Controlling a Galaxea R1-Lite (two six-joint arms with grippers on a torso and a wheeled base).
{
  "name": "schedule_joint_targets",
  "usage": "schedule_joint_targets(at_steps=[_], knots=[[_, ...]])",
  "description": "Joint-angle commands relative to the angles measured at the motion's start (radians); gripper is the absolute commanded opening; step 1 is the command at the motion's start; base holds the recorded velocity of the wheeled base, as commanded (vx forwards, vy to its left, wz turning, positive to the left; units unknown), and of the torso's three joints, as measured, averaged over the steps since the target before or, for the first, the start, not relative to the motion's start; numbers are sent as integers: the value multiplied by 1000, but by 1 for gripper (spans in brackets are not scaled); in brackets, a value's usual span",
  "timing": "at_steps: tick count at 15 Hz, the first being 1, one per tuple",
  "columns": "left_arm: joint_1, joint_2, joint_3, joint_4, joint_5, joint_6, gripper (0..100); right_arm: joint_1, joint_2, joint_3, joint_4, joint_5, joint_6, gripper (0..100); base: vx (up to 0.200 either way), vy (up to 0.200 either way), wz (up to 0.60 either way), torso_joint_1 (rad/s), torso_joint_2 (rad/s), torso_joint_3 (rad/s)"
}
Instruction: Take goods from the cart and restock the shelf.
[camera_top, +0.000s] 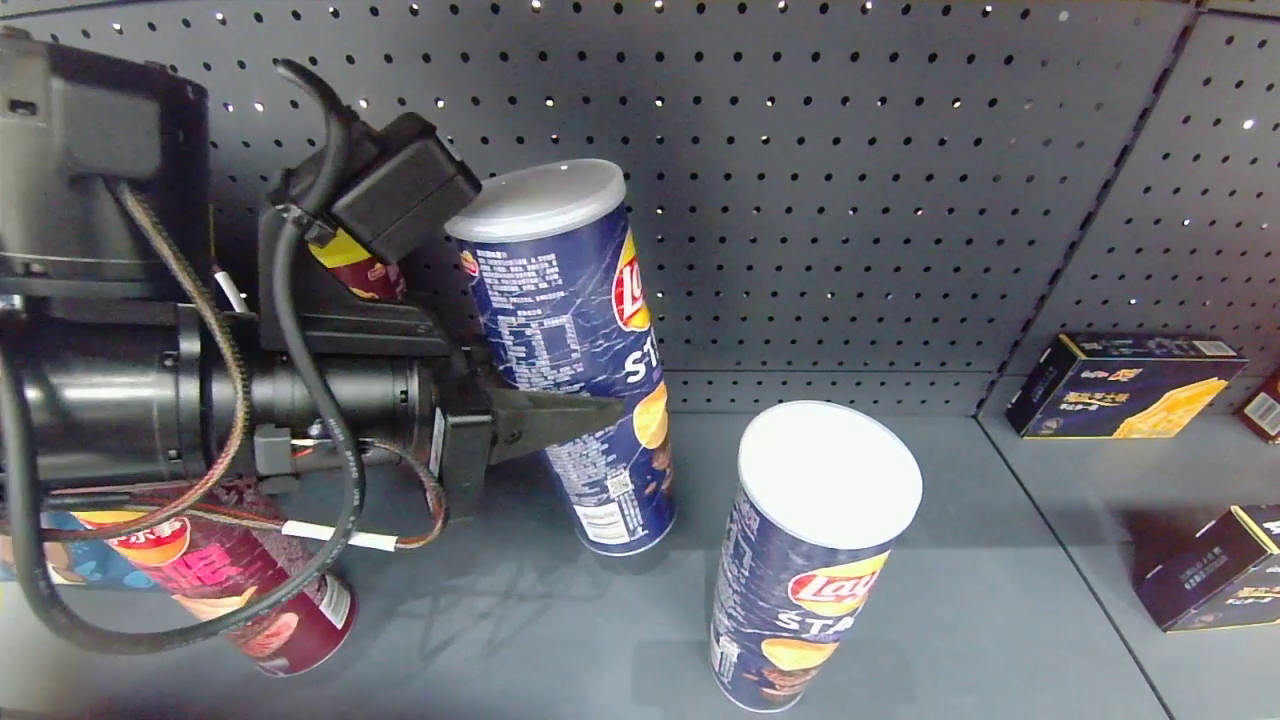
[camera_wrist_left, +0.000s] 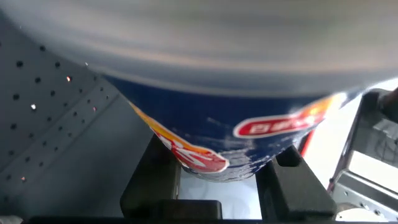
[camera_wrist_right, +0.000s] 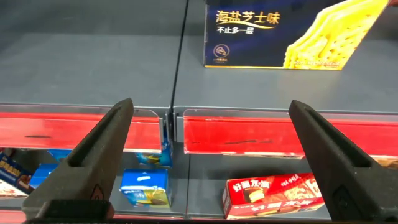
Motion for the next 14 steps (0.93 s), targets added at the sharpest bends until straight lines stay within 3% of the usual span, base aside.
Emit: schedule_joint_targets(at_steps=[1,5,9,14], knots=[[0,49,-16,-2,17,4,0,0,2,0,0,1,-1,100,0,0,0,0,0,0],[15,106,-36,-3,23,114,0,0,2,0,0,1,-1,100,0,0,0,0,0,0],[17,185,-114,-3,69,116,0,0,2,0,0,1,-1,100,0,0,0,0,0,0],[8,230,-136,-5,66,116,0,0,2,0,0,1,-1,100,0,0,0,0,0,0]])
